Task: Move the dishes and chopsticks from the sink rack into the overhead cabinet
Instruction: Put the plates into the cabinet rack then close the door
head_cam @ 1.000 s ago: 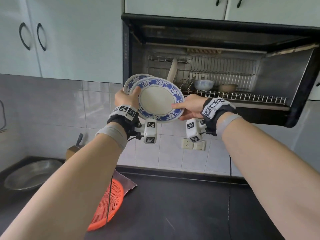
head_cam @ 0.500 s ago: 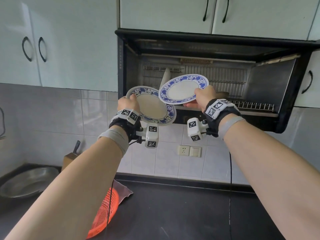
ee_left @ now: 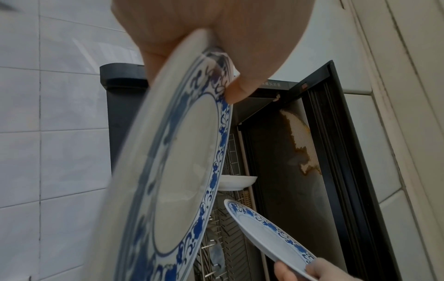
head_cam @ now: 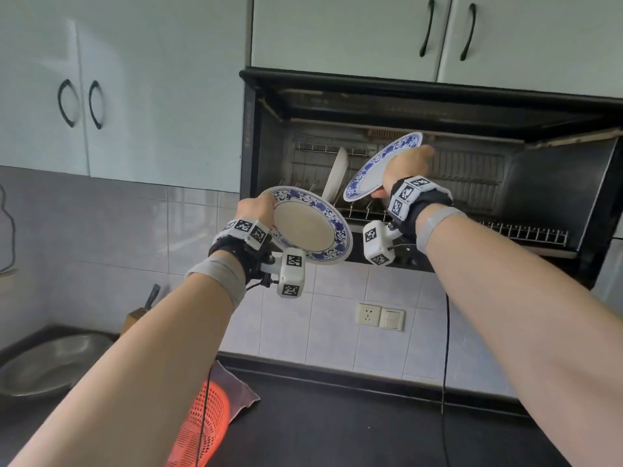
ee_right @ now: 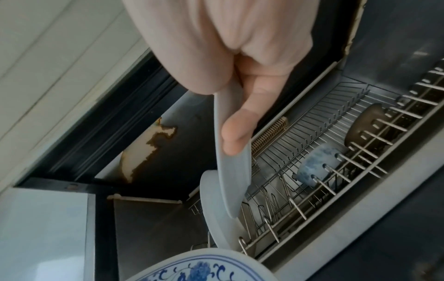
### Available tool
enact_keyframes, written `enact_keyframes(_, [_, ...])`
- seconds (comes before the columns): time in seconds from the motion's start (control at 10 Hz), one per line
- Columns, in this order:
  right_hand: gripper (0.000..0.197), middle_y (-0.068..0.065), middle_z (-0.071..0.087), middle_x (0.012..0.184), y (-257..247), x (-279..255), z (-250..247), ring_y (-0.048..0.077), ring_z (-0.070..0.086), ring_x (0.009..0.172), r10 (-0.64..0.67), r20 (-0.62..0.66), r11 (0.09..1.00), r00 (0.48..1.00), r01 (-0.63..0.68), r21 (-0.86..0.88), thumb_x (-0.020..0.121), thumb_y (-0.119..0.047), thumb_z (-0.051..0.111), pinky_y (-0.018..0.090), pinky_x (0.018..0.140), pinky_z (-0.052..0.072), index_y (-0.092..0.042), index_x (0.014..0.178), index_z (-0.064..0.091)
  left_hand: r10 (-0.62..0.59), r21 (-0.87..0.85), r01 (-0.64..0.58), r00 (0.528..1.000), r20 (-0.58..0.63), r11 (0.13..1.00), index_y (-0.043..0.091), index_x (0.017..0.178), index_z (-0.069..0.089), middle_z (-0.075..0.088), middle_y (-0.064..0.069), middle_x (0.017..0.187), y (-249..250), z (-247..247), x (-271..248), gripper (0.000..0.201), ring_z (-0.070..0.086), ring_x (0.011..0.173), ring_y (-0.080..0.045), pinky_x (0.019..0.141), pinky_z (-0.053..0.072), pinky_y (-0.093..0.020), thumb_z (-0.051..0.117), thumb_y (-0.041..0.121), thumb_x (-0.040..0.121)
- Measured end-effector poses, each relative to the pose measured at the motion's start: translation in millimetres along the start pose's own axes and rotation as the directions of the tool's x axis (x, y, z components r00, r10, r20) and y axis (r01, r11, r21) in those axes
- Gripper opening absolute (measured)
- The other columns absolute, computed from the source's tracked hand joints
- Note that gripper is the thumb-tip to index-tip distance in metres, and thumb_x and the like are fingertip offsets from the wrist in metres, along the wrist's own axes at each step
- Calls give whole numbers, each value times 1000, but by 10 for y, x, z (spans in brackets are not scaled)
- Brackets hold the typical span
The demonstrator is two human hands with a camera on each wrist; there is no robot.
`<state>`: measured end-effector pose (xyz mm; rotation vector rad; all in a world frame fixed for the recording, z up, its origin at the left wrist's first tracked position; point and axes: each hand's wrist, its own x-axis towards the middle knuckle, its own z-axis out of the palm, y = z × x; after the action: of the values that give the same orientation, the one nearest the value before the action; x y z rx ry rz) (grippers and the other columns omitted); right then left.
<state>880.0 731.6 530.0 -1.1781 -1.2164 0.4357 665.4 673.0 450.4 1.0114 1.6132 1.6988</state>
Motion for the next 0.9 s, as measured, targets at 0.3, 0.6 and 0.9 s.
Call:
enact_keyframes(0.3, [29,17,60,116,-68,318,391,34,62,91,164,-62,962,984,-146,232,106,-24,28,53,84,57,-7,128,38,14,-5,-14,999,48,1000,5,113,71,74,-18,101,146,13,269,40,71,92,-37,80,57,-42,59,32,86])
enact_keyframes(0.6, [59,12,53,105,158,551,826,31,54,98,441,109,760,891,-435,483,101,-53,27,49,89,45,-6,126,50,-24,-6,24,1000,19,1000,6,92,66,70,-18,95,116,38,443,19,70,95,-40,83,57,-47,58,24,90])
enact_keyframes(0.9, [48,15,66,102,400,747,746,28,68,69,68,132,972,989,-35,-232,100,-29,53,25,33,49,-6,137,31,-33,-7,34,998,47,999,-2,114,68,72,-23,106,41,63,448,38,66,87,-35,61,46,-32,59,26,90])
